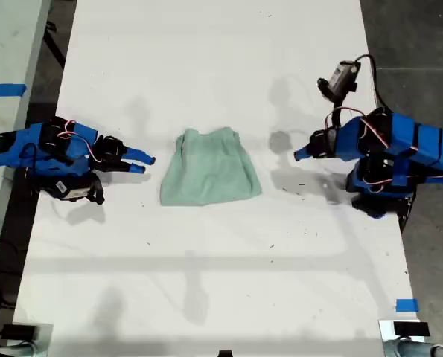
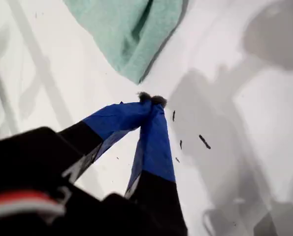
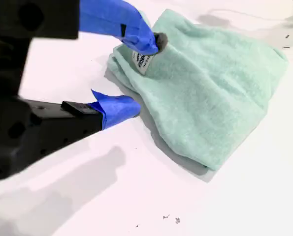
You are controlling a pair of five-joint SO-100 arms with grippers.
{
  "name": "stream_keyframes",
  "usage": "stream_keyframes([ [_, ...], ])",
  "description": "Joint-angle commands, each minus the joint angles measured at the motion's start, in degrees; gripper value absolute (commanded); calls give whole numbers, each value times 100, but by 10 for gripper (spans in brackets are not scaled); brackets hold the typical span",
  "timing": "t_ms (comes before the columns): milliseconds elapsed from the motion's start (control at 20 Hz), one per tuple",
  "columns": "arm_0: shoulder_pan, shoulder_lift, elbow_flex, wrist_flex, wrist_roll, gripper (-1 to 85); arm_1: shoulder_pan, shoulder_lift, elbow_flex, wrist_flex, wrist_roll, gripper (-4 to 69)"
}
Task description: Fold tshirt
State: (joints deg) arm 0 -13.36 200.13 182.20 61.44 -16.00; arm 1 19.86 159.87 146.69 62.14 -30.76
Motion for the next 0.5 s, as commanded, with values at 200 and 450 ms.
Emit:
stream_keyframes([
  [200,-53,598,26,53,114,184,-967,4043,2856,1081,1854,-12],
  [450,-18,598,26,211,1116,181,-1055,4017,2883,1090,1424,19],
])
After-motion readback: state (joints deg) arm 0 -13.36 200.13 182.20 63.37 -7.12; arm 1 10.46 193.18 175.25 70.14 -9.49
